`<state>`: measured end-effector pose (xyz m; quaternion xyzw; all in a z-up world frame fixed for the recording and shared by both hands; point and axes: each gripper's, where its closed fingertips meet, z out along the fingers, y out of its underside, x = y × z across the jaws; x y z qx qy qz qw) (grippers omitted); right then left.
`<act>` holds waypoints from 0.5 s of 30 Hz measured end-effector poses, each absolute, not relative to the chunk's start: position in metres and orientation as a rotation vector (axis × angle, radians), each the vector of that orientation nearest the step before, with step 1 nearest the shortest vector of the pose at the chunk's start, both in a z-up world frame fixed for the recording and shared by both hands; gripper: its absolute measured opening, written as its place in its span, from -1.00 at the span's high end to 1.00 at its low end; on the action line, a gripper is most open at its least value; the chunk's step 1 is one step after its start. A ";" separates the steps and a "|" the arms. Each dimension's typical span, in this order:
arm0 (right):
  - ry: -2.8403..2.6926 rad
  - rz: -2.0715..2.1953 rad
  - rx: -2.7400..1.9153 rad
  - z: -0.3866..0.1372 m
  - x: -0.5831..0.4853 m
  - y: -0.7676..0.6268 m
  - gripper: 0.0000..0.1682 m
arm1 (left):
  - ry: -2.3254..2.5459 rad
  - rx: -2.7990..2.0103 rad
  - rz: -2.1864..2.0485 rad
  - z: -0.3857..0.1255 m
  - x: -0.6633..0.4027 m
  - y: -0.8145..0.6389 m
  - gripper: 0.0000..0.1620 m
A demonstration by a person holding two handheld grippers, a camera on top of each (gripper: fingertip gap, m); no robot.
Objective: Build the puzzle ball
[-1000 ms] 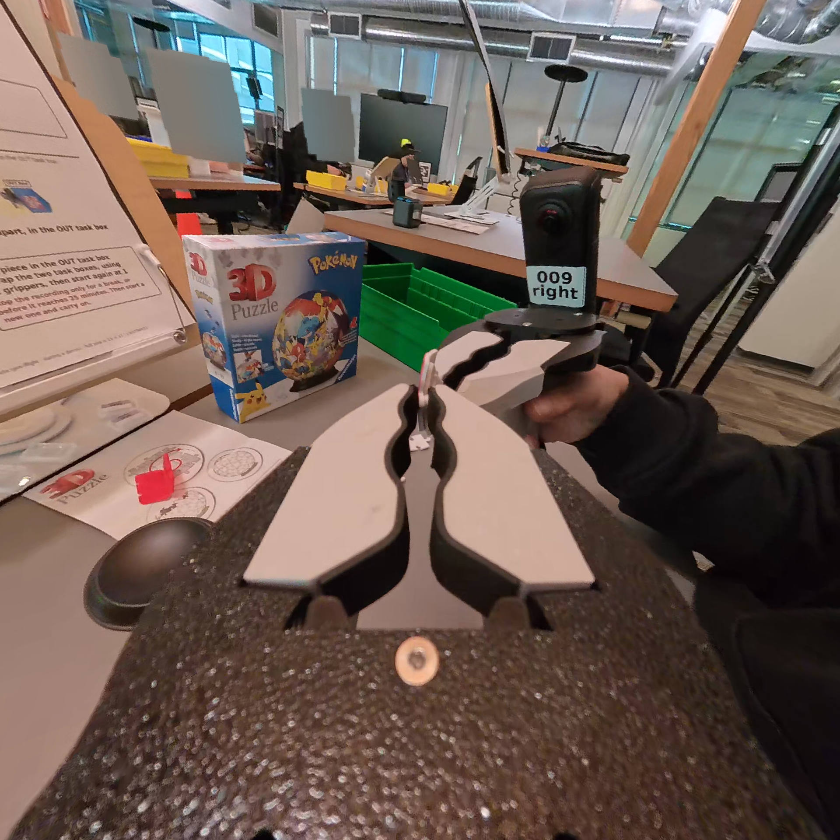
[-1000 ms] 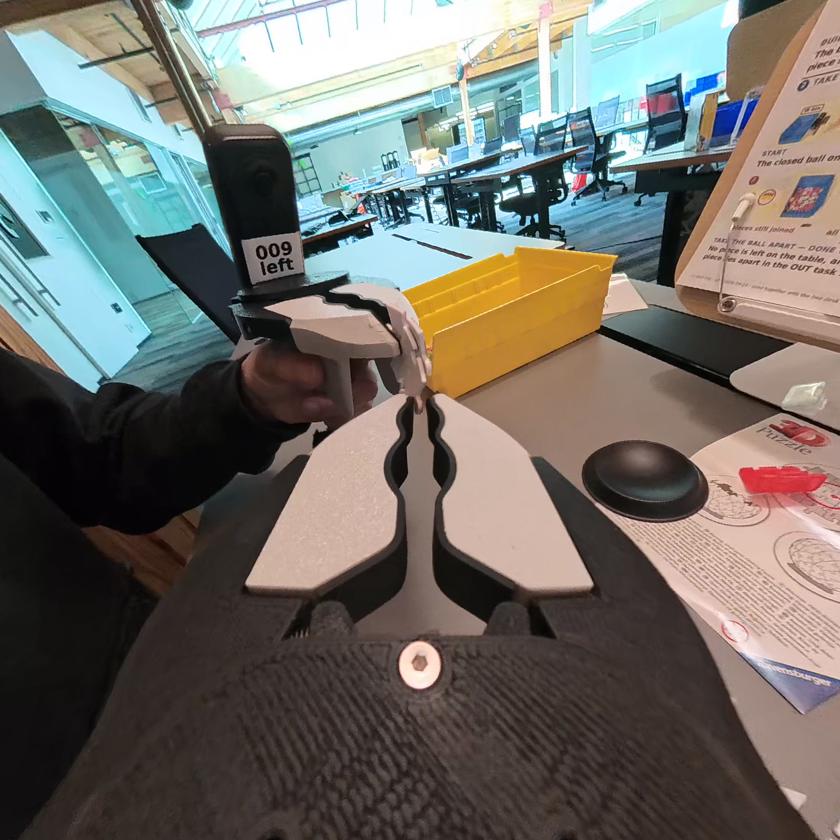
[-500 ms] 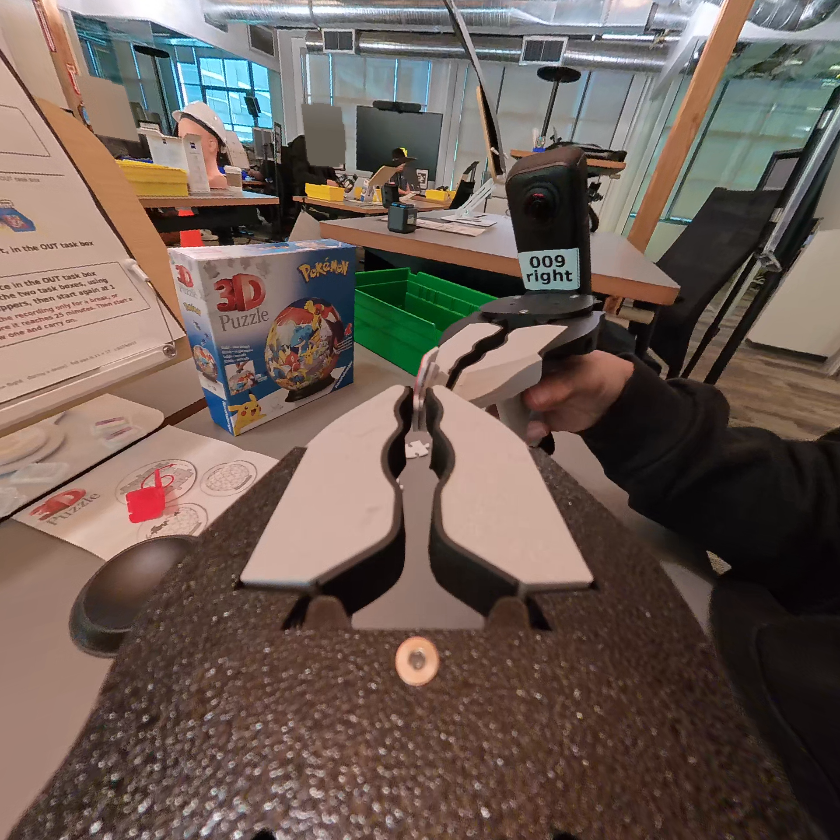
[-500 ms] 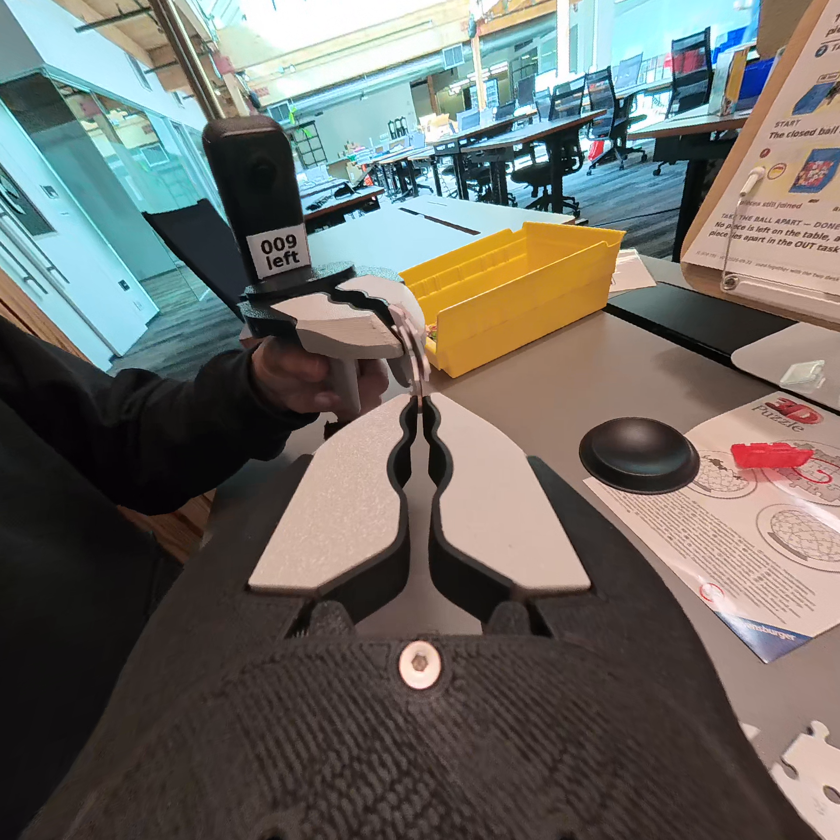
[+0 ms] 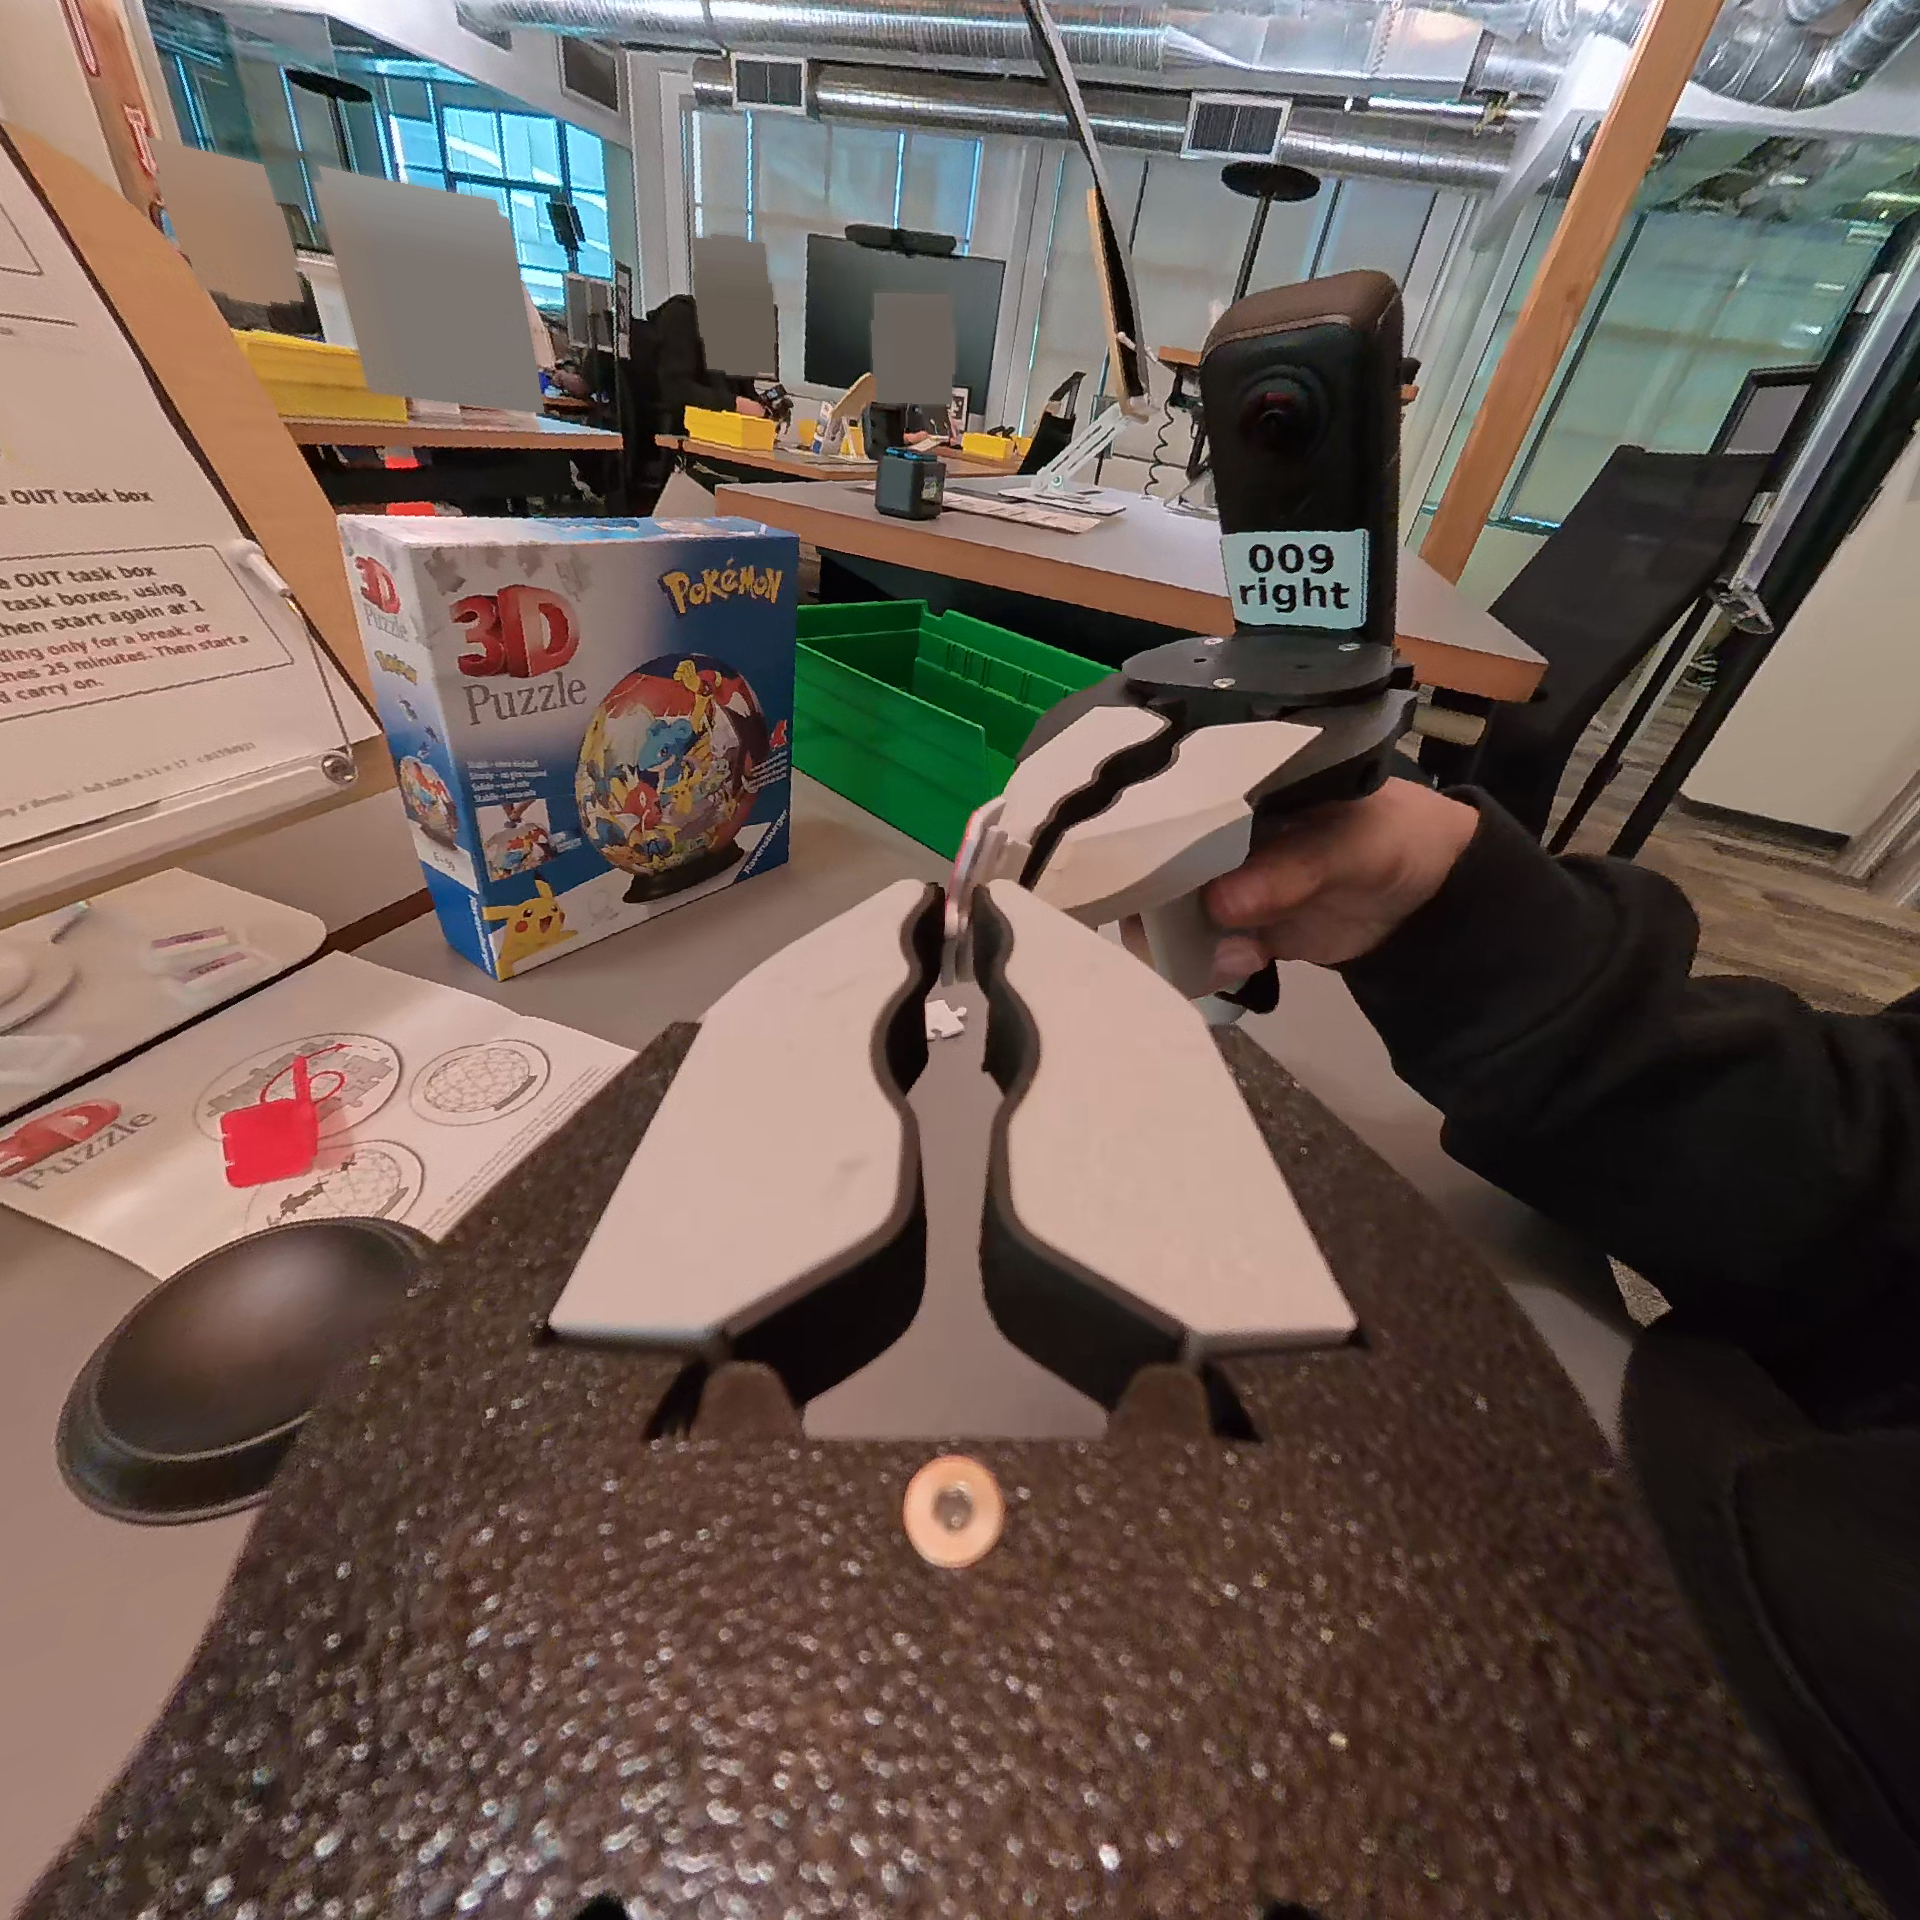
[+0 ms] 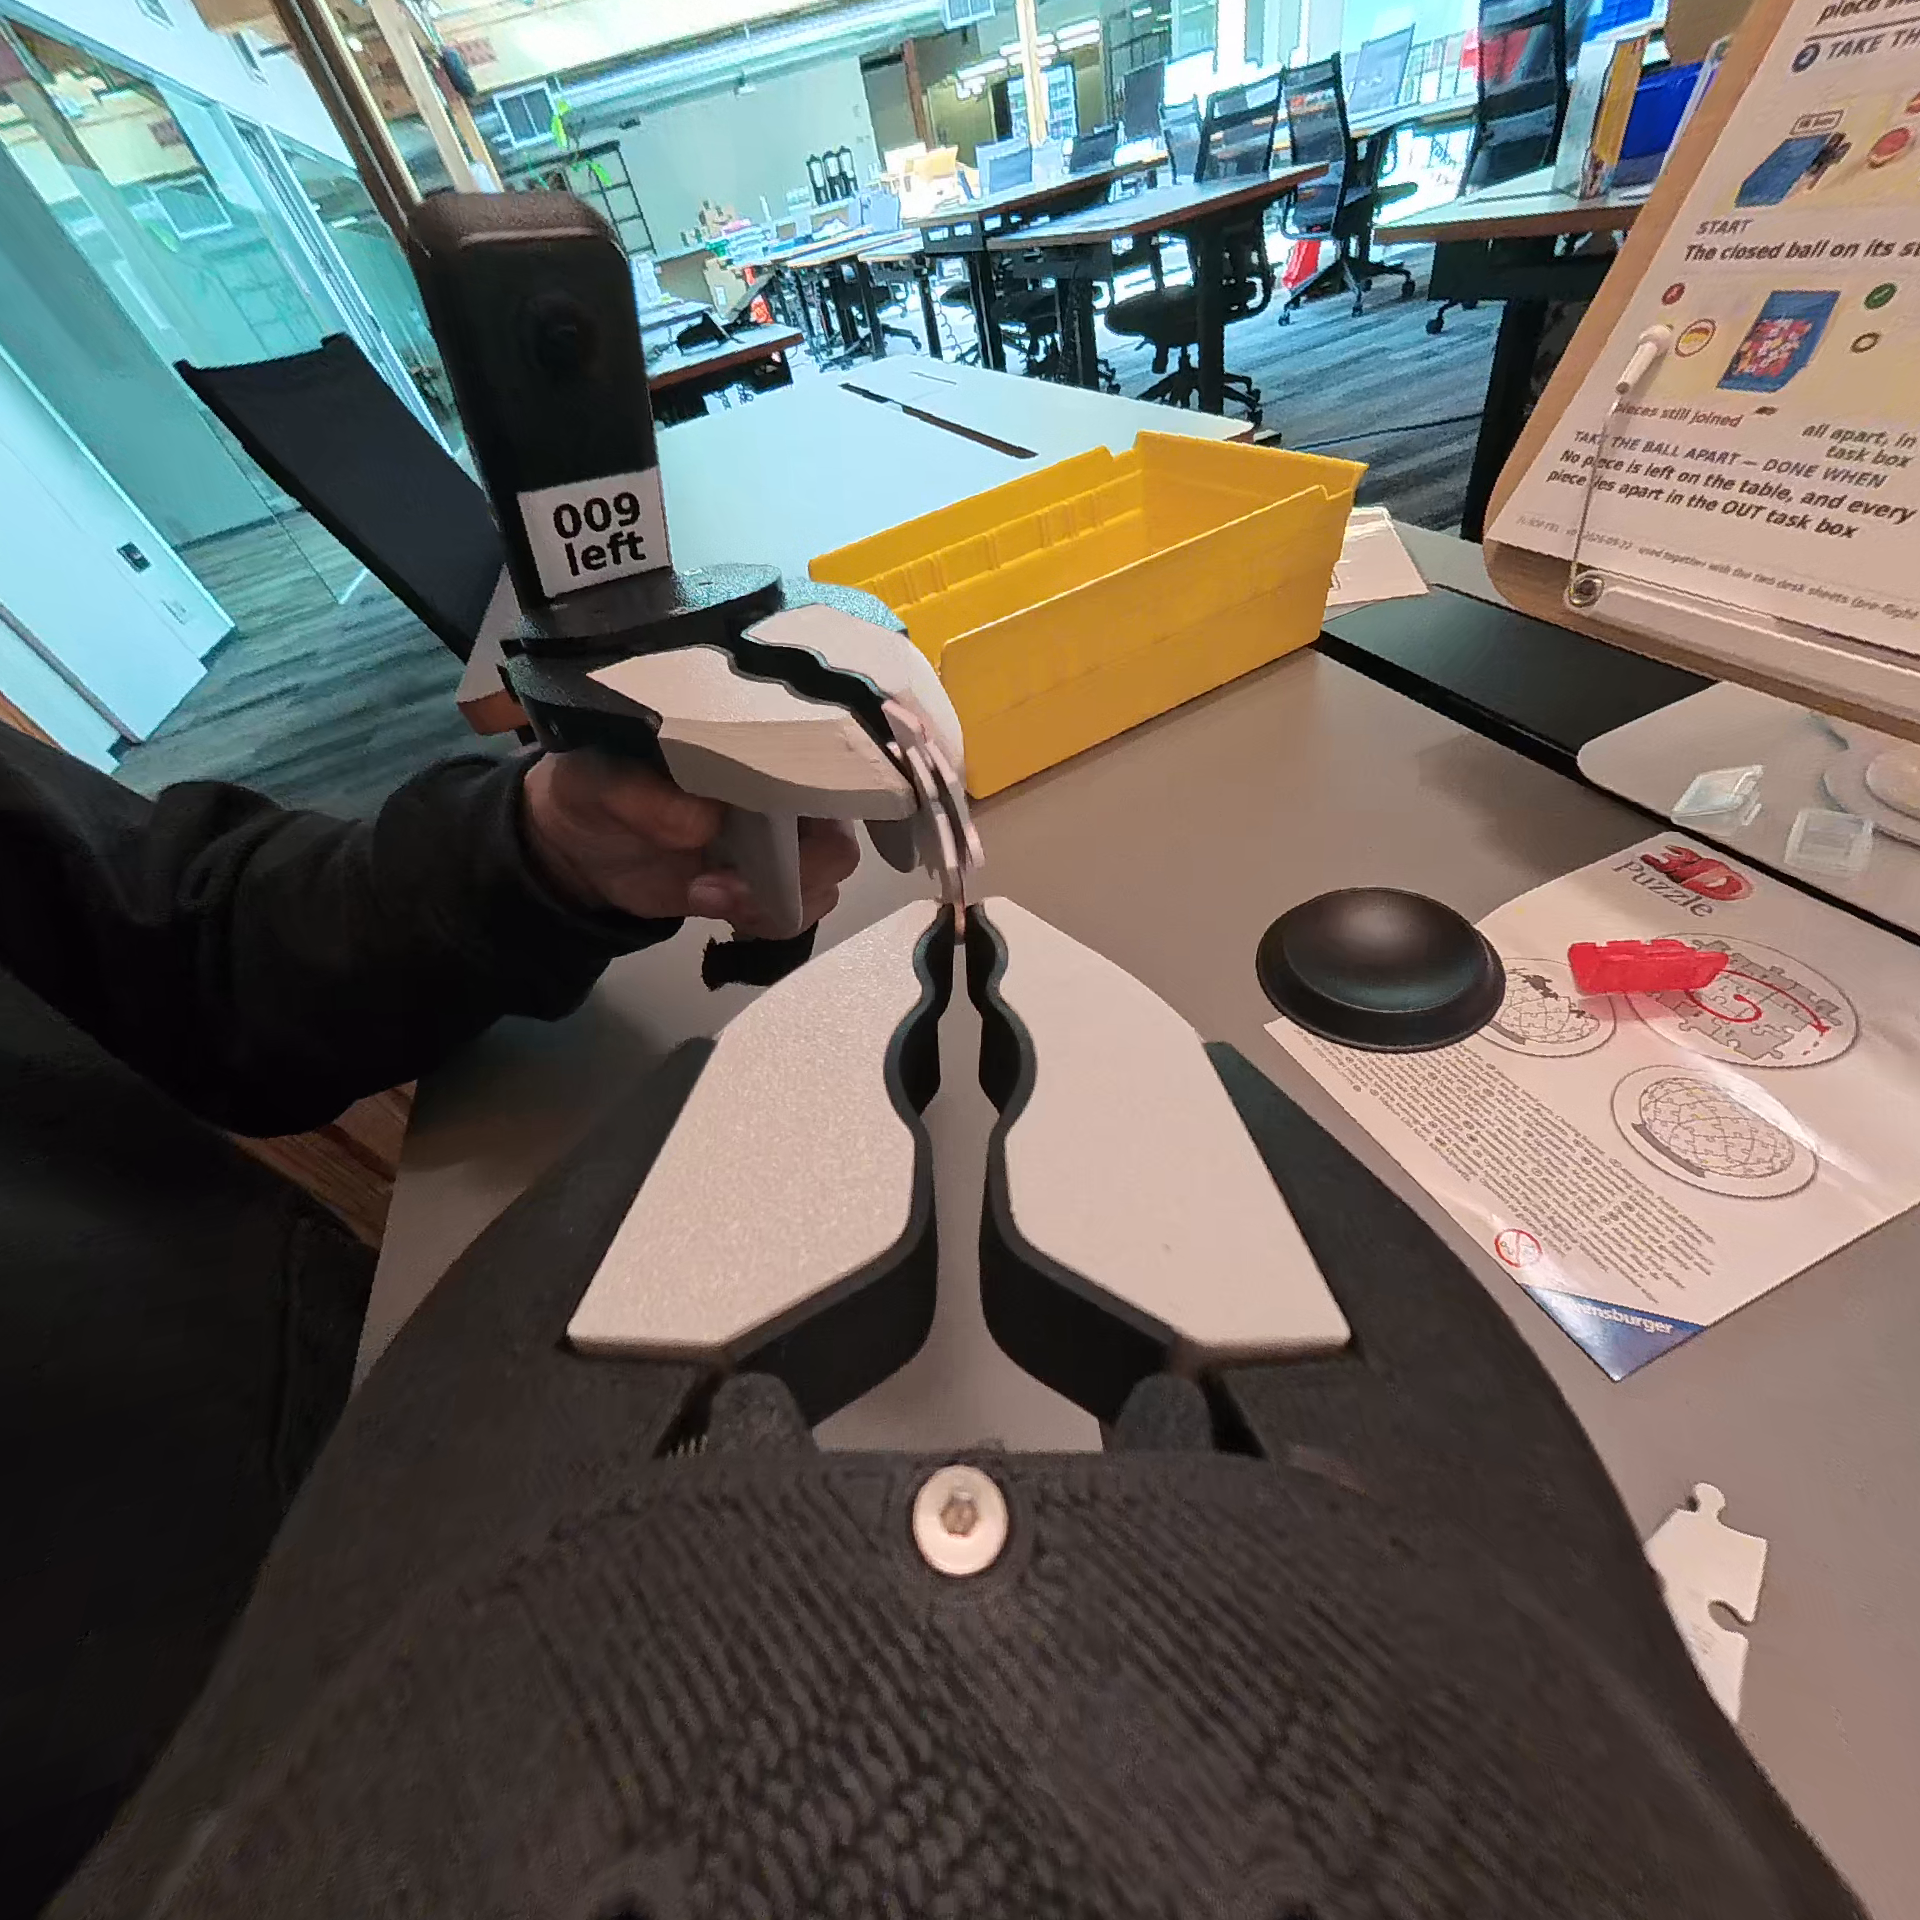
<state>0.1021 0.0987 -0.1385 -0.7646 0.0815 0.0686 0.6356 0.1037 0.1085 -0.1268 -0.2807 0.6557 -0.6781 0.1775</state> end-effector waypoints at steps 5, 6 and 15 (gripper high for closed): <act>0.180 0.142 -1.759 -0.138 0.101 0.099 0.97 | 1.842 -0.803 -1.966 -0.126 0.102 0.109 0.94; 0.179 0.137 -1.762 -0.139 0.101 0.099 0.97 | 1.840 -0.806 -1.980 -0.126 0.101 0.109 0.94; 0.176 0.114 -1.782 -0.140 0.100 0.098 0.97 | 1.843 -0.827 -2.025 -0.126 0.100 0.108 0.95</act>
